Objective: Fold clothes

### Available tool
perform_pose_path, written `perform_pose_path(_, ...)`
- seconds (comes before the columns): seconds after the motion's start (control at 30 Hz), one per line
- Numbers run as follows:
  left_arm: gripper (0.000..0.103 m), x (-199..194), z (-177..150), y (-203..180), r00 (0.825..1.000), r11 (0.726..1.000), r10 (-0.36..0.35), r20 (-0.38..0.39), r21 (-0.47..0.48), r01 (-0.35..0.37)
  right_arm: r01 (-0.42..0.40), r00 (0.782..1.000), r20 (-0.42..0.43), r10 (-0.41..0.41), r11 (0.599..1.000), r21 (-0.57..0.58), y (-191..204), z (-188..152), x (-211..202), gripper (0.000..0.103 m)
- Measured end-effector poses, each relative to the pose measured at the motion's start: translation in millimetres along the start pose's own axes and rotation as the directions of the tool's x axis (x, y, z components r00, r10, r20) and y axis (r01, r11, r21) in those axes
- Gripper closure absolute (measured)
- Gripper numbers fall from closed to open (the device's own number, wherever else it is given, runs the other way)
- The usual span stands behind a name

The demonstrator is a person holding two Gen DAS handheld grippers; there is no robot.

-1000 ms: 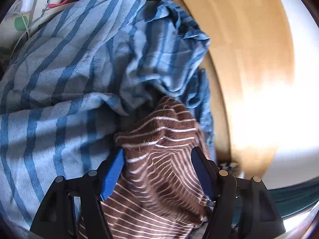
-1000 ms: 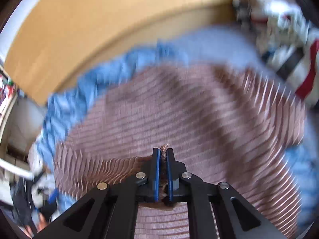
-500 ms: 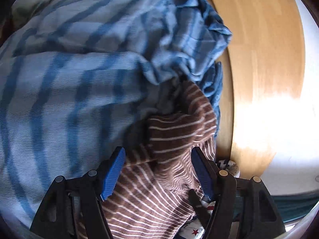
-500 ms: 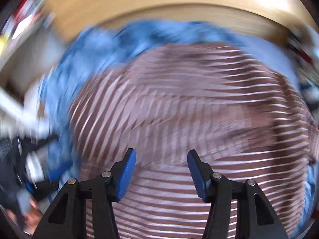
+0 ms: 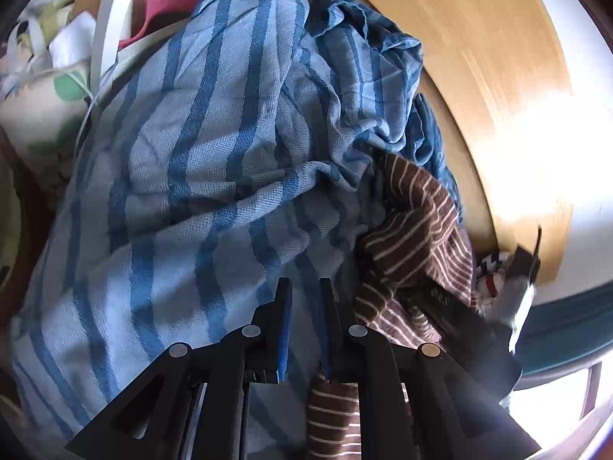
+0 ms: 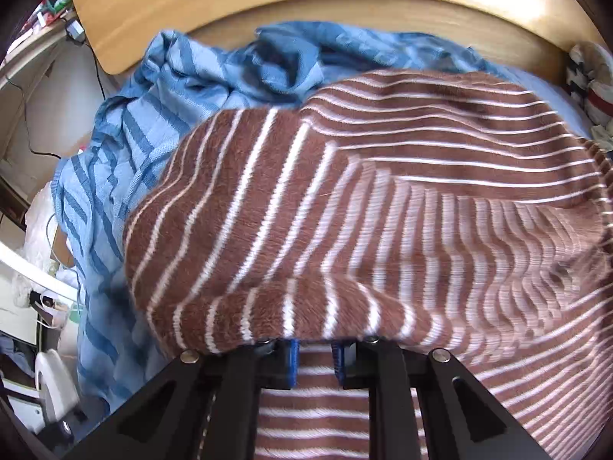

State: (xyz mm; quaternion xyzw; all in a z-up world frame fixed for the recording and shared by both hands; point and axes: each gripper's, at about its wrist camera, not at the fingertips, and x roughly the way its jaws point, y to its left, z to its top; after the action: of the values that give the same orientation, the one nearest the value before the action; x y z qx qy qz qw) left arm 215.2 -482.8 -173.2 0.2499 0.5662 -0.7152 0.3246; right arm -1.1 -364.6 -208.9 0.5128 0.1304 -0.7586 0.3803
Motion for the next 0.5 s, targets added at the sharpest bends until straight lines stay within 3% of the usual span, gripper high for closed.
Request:
perform_pose_path(0.13,0.090,-10,2,13,1.000,1.000,0.001,0.020,-0.009,-0.001,0.006,1.000,0.000,-0.006,0.987,-0.162,56,1,12,0.096)
perform_pose_path(0.2,0.090,-17,3,16,0.999,1.000,-0.015,0.030,-0.012,0.015,-0.033,0.999,-0.028,0.029,0.991,-0.133,67,14,19,0.096)
perform_pose_path(0.27,0.090,-23,3,15,0.998,0.999,-0.037,0.044,-0.002,0.037,-0.069,0.997,-0.051,0.066,0.996,-0.062,61,27,22,0.096)
perform_pose_path(0.43,0.090,-21,0,-7,0.995,0.994,-0.093,0.026,0.055,0.091,-0.182,0.979,-0.123,0.161,0.965,-0.188,33,17,1,0.096)
perform_pose_path(0.5,0.090,-12,-2,-19,0.992,0.989,-0.128,-0.011,0.067,0.129,-0.227,0.968,-0.144,0.204,0.960,-0.166,4,9,-23,0.055)
